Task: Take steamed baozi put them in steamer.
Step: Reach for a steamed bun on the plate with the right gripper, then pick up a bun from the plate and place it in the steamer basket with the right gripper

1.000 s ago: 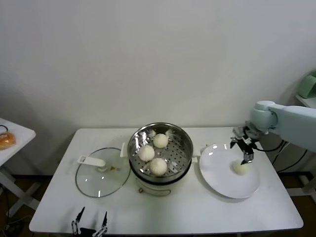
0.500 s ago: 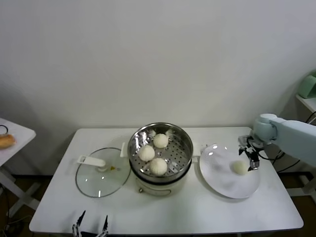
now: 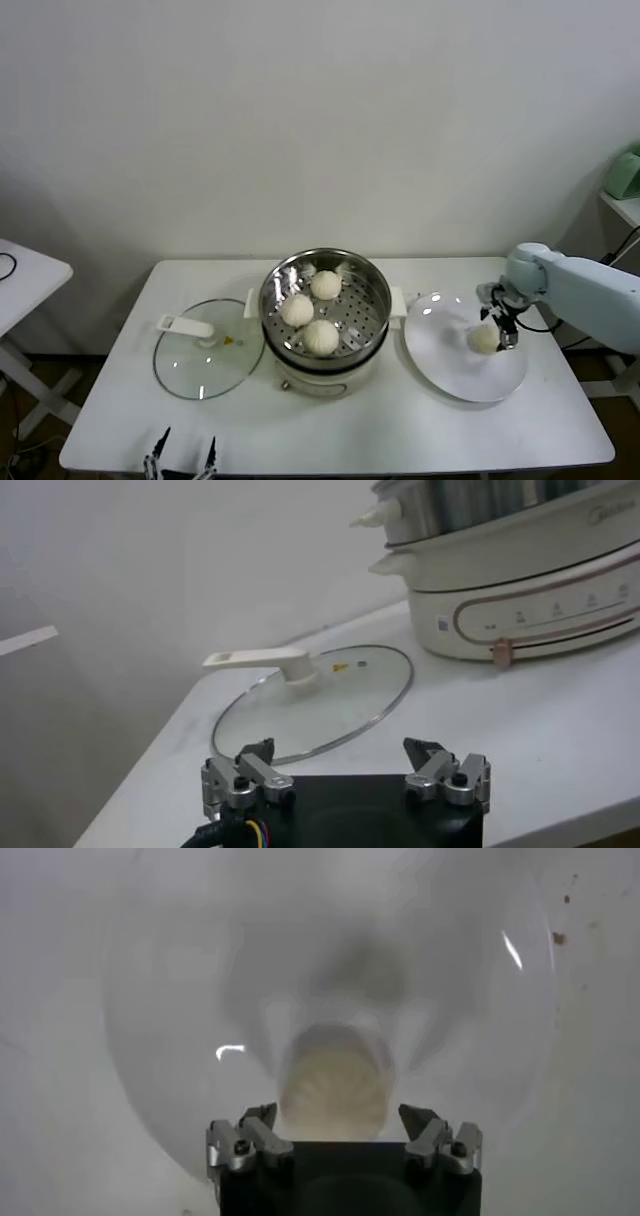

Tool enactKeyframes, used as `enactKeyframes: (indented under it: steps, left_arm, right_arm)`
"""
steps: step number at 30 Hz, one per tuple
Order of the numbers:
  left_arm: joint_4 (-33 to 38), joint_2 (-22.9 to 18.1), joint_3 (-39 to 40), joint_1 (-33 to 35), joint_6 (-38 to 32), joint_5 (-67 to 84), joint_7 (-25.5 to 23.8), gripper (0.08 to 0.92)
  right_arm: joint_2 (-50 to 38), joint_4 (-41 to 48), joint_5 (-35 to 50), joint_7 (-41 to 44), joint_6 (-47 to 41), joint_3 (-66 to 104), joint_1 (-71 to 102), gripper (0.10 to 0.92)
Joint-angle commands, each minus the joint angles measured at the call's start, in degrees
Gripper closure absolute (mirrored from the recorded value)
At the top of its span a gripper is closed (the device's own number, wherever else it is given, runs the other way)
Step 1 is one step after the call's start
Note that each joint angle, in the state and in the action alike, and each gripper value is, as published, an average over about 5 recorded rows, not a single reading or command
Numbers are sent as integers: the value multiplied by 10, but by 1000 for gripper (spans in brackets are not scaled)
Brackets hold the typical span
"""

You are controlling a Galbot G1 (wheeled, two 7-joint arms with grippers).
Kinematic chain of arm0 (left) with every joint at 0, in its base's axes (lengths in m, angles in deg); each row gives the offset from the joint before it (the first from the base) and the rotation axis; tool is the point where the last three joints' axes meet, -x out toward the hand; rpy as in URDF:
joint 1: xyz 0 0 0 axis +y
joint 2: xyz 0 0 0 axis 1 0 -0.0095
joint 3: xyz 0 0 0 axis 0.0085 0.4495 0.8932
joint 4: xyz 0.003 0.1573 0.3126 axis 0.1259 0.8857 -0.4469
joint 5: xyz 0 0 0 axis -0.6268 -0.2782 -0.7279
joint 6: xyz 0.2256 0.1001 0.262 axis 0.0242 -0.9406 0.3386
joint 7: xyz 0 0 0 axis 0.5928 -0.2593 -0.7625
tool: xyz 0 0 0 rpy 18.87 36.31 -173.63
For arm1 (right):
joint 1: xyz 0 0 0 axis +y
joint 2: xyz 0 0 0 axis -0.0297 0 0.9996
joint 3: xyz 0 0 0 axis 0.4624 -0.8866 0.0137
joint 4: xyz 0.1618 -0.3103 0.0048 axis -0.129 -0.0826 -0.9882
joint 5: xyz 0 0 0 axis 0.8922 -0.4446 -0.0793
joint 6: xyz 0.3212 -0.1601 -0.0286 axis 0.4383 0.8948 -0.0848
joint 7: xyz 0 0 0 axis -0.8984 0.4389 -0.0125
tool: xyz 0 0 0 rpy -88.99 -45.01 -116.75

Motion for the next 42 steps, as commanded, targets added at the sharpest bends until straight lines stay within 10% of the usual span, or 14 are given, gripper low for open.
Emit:
enactKeyframes:
  steps: [1, 13, 42]
  left_arm:
    - [-1, 0, 1, -2, 1, 1, 0, 177]
    - [1, 1, -1, -2, 0, 2, 1, 177]
    - [14, 9, 11, 2, -2, 1, 0, 177]
  right_arm:
    - [13, 25, -10, 1, -1, 25, 25, 247]
    - [-1, -23, 28, 3, -7, -36, -58, 409]
    - [111, -293, 402, 19, -99, -241, -504, 414]
